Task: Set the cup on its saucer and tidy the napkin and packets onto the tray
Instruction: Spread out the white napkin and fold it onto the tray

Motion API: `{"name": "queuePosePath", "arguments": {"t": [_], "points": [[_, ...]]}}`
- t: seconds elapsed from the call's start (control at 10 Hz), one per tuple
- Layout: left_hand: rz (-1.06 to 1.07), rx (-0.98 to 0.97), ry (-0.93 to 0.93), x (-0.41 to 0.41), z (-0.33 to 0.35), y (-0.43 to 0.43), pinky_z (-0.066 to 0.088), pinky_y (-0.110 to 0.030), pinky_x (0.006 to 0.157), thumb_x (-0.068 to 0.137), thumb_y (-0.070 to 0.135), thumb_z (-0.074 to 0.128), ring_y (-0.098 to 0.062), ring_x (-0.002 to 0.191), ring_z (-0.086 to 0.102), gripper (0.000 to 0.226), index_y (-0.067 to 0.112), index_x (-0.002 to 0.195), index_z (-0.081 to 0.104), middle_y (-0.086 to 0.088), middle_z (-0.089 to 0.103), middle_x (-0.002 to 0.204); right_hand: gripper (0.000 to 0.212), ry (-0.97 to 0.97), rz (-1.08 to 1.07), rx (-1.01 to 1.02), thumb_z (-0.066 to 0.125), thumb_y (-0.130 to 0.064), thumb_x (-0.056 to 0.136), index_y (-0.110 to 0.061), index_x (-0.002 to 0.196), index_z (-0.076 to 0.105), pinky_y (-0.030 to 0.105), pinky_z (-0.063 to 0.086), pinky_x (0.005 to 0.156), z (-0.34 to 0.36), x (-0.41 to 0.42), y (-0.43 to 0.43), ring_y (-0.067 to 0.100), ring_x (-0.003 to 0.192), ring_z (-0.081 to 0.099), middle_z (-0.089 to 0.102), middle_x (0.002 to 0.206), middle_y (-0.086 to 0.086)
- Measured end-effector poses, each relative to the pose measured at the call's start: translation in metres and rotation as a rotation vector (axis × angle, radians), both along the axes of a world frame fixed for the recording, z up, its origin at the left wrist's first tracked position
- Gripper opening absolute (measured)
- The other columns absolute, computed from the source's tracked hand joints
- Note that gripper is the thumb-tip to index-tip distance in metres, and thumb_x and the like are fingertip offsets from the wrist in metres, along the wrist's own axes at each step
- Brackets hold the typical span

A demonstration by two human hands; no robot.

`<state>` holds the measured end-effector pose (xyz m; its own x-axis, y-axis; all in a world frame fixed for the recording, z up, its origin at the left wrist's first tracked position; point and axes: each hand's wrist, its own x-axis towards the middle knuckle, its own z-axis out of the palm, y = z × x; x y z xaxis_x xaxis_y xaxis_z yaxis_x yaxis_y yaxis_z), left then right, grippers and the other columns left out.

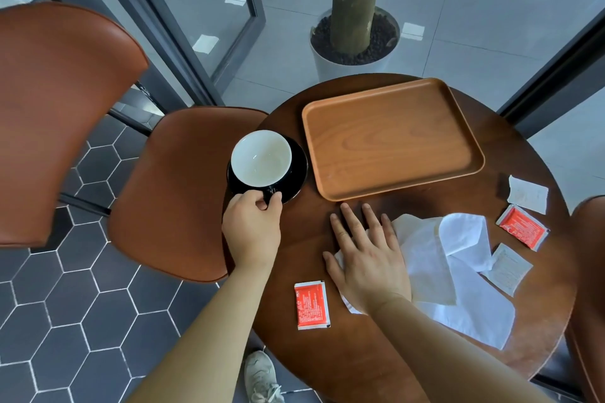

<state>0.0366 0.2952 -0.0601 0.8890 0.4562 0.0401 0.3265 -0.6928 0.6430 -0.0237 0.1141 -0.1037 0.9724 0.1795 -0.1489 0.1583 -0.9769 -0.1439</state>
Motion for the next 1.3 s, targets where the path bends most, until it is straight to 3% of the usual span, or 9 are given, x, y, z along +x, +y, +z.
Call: {"name": "queuePosePath", "arguments": {"t": [0.2, 0.6, 1.3], "points": [[-0.063, 0.026, -0.012, -0.004, 0.000, 0.017, 0.054, -0.041, 0.072, 0.087, 0.033, 0.073, -0.021, 0.078, 0.062, 0.023, 0.011, 0.093, 0.072, -0.001, 0.067, 0.081, 0.068, 0.008, -0.012, -0.002, 0.020, -0.065, 0.097, -0.029, 0.152, 0.034, 0.054, 0.017, 0.120, -0.003, 0.000, 0.001, 0.032, 0.150, 0.020, 0.031, 0.161, -0.001], [-0.182, 0.037, -0.074, 0.002, -0.002, 0.034, 0.052, -0.033, 0.065, 0.084, 0.022, 0.077, -0.014, 0.067, 0.058, 0.014, 0.010, 0.090, 0.071, 0.001, 0.064, 0.076, 0.068, 0.029, -0.017, -0.005, 0.020, -0.067, 0.096, -0.031, 0.152, 0.034, 0.054, 0.017, 0.121, -0.003, -0.001, 0.000, 0.032, 0.150, 0.020, 0.030, 0.160, -0.001], [-0.315, 0.078, -0.105, 0.015, -0.004, 0.058, 0.052, -0.027, 0.064, 0.083, 0.018, 0.078, -0.011, 0.067, 0.058, 0.016, 0.009, 0.096, 0.073, 0.002, 0.063, 0.077, 0.067, 0.016, -0.017, -0.001, 0.025, -0.067, 0.096, -0.030, 0.151, 0.037, 0.054, 0.018, 0.120, -0.005, 0.000, 0.000, 0.032, 0.150, 0.022, 0.032, 0.159, -0.001]]}}
